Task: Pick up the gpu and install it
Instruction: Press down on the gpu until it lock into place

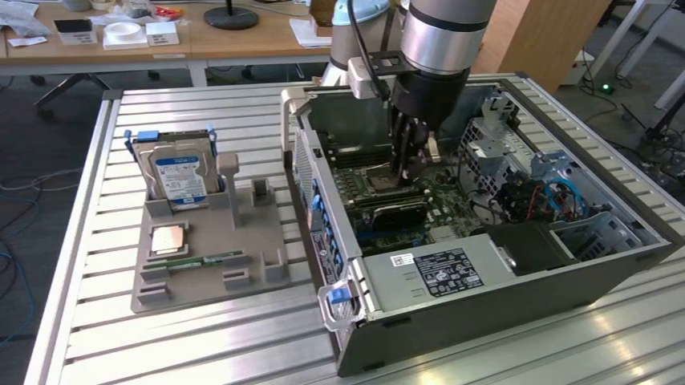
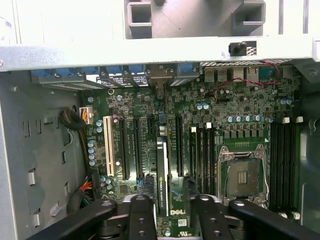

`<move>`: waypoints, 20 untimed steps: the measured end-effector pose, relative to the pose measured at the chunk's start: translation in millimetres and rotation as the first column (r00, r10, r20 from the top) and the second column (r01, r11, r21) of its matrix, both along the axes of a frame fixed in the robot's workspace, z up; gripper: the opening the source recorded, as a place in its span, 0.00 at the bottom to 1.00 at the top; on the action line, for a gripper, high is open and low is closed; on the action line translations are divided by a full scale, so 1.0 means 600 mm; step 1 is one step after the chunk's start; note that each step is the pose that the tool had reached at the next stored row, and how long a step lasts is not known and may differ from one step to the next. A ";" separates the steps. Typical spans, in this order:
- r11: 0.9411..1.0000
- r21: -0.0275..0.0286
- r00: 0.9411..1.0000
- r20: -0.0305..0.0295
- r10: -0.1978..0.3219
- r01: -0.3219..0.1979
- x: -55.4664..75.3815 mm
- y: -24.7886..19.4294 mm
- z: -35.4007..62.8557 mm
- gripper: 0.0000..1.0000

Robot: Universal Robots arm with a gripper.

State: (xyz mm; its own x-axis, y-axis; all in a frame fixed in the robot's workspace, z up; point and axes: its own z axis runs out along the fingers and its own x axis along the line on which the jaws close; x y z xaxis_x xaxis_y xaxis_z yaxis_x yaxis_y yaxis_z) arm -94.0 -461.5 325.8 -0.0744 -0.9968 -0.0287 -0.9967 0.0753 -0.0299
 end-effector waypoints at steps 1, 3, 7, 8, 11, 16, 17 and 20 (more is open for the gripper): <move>1.000 0.000 1.000 0.000 0.000 0.000 0.000 0.0000 0.000 0.32; 1.000 0.000 1.000 0.000 0.000 0.000 0.000 0.0000 0.000 0.26; 1.000 0.000 1.000 0.000 0.000 0.000 0.000 0.0000 0.000 0.11; 1.000 0.000 1.000 0.000 0.000 0.000 0.000 0.0000 0.000 0.11; 1.000 0.000 1.000 0.000 0.000 0.000 0.000 0.0000 0.000 0.11; 1.000 0.000 1.000 0.000 0.000 0.000 0.000 0.0026 0.000 0.11; 1.000 0.000 1.000 0.000 0.000 0.000 0.000 0.0041 0.000 0.11; 1.000 0.000 1.000 0.000 0.000 0.000 0.000 0.0091 -0.005 0.11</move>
